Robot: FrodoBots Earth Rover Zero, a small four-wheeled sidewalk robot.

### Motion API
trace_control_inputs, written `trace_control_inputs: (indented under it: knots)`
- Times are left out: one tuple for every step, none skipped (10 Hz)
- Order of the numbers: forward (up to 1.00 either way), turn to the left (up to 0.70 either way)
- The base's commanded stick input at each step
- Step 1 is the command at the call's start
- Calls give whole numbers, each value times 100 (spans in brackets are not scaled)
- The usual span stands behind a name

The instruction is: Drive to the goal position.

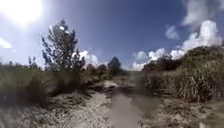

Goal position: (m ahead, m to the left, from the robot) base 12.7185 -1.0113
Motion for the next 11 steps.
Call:
trace_control_inputs:
  knots:
    - [45, 3]
    - [45, 23]
    - [45, 17]
    - [45, 4]
    - [45, 0]
    - [45, 0]
    - [45, 0]
    - [45, 0]
    - [45, 0]
    - [45, 0]
    - [45, 0]
